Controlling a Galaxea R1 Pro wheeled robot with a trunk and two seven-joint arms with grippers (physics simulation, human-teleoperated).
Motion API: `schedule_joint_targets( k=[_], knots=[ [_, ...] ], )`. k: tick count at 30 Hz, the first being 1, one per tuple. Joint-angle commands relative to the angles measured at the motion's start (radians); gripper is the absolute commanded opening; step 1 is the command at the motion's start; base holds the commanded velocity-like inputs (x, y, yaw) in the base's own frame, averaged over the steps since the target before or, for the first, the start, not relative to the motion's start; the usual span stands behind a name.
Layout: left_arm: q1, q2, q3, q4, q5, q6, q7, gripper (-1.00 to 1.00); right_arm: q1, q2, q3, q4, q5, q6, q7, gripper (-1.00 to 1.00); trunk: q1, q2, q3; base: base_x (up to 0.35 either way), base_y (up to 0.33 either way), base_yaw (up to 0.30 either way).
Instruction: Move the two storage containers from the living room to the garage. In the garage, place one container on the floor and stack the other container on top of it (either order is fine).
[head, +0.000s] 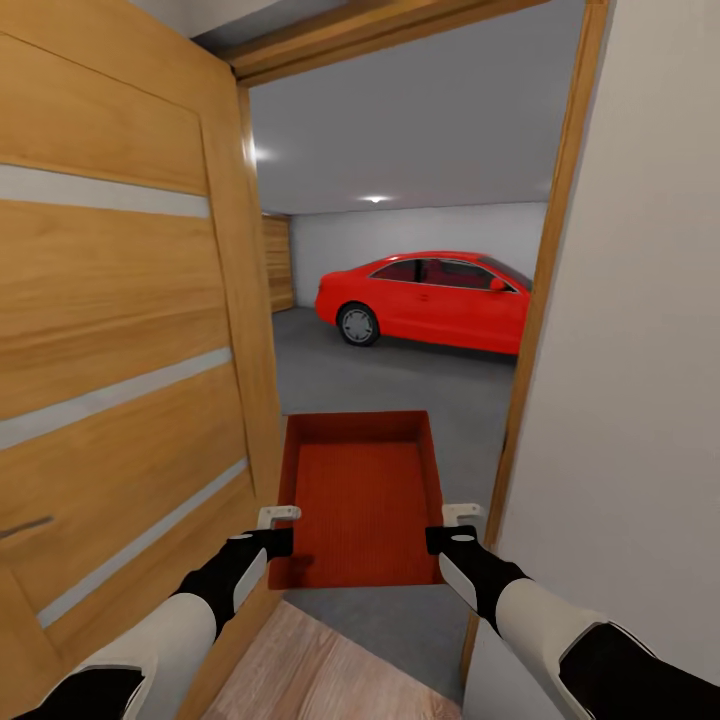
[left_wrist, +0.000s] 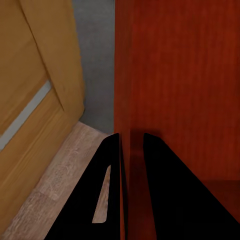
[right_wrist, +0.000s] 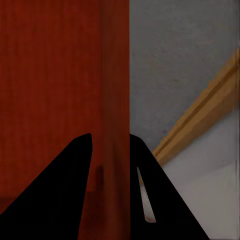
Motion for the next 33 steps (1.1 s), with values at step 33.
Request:
schedule_joint_targets(
  k=[33],
  knots=[
    [-0.001,-0.001,-0.018,-0.005,0.019,-0.005,0.009,-1.00,-0.001,0.000,0.031,0.001,-0.038,0.007,0.025,-1.00,0.000,-0.002,-0.002,0.097,0.130,-0.068]
  ],
)
